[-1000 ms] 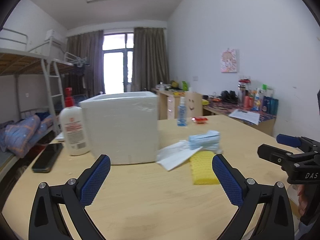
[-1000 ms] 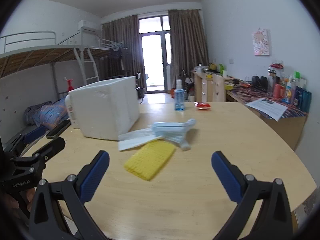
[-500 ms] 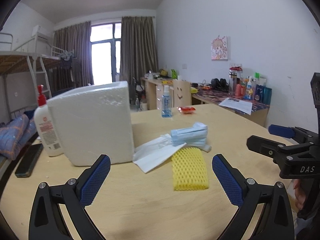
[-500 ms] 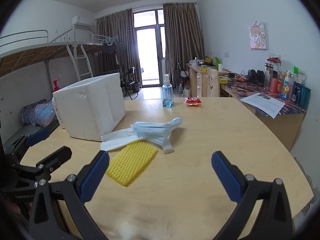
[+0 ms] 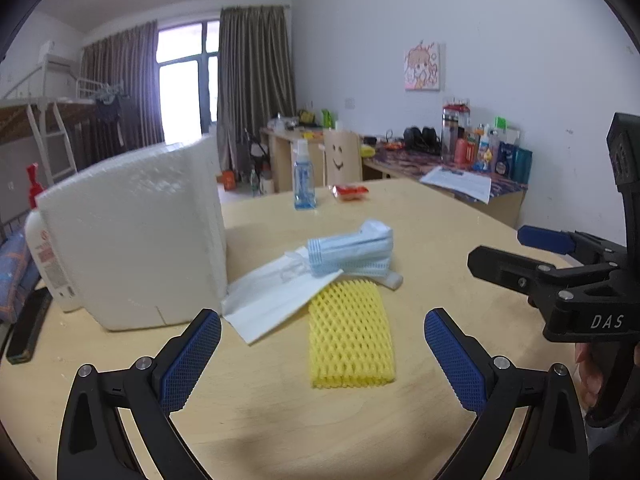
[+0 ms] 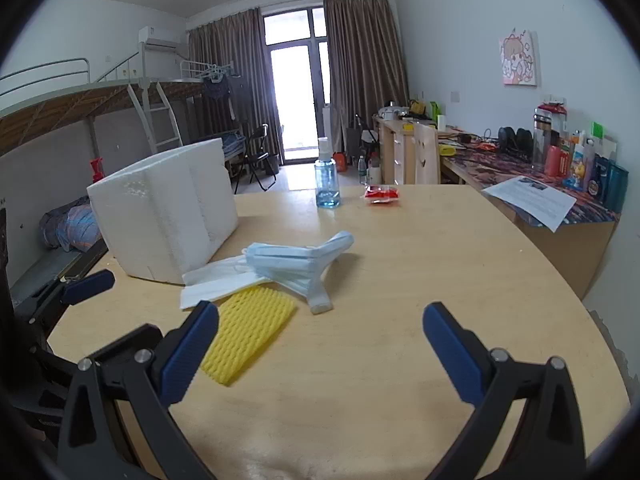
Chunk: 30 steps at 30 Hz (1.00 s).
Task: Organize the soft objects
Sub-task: 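Lower the left gripper onto the yellow mesh net while the right gripper approaches the blue face mask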
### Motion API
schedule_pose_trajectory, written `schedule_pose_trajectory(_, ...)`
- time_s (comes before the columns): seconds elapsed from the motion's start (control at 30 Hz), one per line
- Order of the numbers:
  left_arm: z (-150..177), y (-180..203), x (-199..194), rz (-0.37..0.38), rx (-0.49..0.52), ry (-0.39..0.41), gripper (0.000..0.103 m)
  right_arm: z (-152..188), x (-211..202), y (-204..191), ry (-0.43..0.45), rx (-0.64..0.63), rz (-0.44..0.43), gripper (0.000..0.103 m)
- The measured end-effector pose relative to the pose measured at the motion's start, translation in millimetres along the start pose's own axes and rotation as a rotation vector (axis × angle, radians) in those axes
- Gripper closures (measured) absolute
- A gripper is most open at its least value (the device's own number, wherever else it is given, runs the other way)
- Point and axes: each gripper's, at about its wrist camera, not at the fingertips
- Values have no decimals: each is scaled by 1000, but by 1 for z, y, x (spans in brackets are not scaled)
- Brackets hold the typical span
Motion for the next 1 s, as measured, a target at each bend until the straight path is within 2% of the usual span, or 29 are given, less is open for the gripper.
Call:
schedule_pose_trajectory(0.33,1,6,36,28,-12,-129,2,-5,16,13,-41,5,2,0)
schedule_pose_trajectory(0.43,3,7,47,51,-23,-184,13,-7,19,17,-50,17,4,0)
schedule_pose_trajectory(0.57,8,11,59,62,-12,-237,18,-8,22,19,-62,27,-2,0)
schedule_pose_trajectory(0.63,9,12,63,73,-13,-262,29,-9,24,20,-68,26,-5,0)
schedule_pose_trajectory(0.73,11,14,68,77,-8,-294,36,-10,26,19,-73,21,-9,0)
schedule_pose_trajectory(0.9,11,12,72,63,-17,-321,44,-12,28,19,-73,18,-20,0)
schedule_pose_trajectory(1.0,12,10,74,58,-21,-336,45,-12,33,18,-83,16,-25,0)
Point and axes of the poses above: each gripper's, at about its wrist camera, not at the fingertips, and x roughly the way its jaws point, y to its right, z to its underside, and after that the axes turned 3 degrees about y, right-handed
